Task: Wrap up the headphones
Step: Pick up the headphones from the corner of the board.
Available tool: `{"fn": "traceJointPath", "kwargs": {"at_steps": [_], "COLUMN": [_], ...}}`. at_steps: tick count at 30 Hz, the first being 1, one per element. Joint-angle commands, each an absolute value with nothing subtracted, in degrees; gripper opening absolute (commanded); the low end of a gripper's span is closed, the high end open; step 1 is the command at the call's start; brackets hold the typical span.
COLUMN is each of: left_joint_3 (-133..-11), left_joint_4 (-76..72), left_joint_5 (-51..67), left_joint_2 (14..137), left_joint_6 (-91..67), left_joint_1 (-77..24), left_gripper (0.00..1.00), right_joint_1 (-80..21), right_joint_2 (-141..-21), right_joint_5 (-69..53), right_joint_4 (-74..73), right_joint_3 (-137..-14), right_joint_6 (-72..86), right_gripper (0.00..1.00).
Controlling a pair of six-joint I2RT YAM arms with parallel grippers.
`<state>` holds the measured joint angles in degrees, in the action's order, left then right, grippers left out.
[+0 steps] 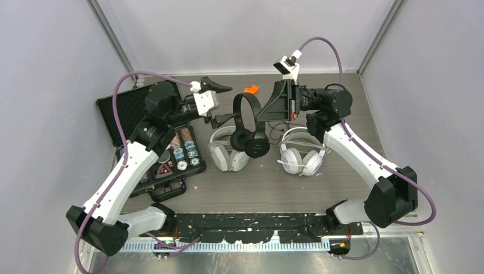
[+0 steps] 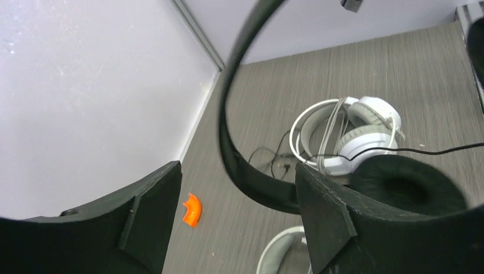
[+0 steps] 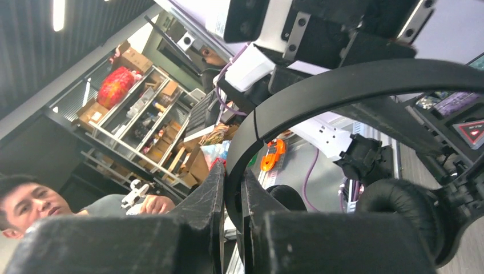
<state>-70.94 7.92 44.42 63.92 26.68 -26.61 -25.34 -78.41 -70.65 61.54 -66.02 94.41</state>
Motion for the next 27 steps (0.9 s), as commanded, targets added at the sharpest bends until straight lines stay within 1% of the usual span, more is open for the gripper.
{"fn": "traceJointPath", "kwargs": {"at_steps": [1,7,18,20,23,25,27], "left_joint_3": [-72.43,-73.95,-76.54,-76.77,-76.97,-76.68,-76.26], "left_joint_4": [-3.07,-6.24,-8.7,-8.7,-8.6,-7.82,-6.62], "left_joint_5": [49.58,52.86,54.58,54.95,55.36,55.16,54.91], "left_joint_2": [65.65,67.66,71.28,71.81,72.24,72.25,72.16], "left_joint_6": [20.07,16.38,14.82,14.79,14.53,15.05,16.31], "left_joint_1": [-26.63,-26.71,-28.55,-28.8,-28.92,-28.92,-28.91], "left_gripper": [0.73,0.7,0.62,0.56,0.5,0.5,0.55], "right_joint_1": [-25.86,-25.87,-25.95,-26.1,-26.04,-26.09,-26.1], "right_joint_2": [-78.54,-78.67,-76.64,-76.33,-75.88,-75.57,-75.21], "right_joint_5": [-71.45,-70.82,-69.36,-69.26,-69.26,-69.21,-69.17], "right_joint_4": [65.74,62.82,49.21,47.69,46.51,46.5,46.52], "right_joint_3": [-68.04,-67.33,-67.03,-67.12,-67.06,-67.06,-67.07], "right_joint_6": [97.24,94.82,83.6,82.34,81.59,81.56,81.46], "right_gripper": [0.0,0.0,0.0,0.0,0.0,0.0,0.0]}}
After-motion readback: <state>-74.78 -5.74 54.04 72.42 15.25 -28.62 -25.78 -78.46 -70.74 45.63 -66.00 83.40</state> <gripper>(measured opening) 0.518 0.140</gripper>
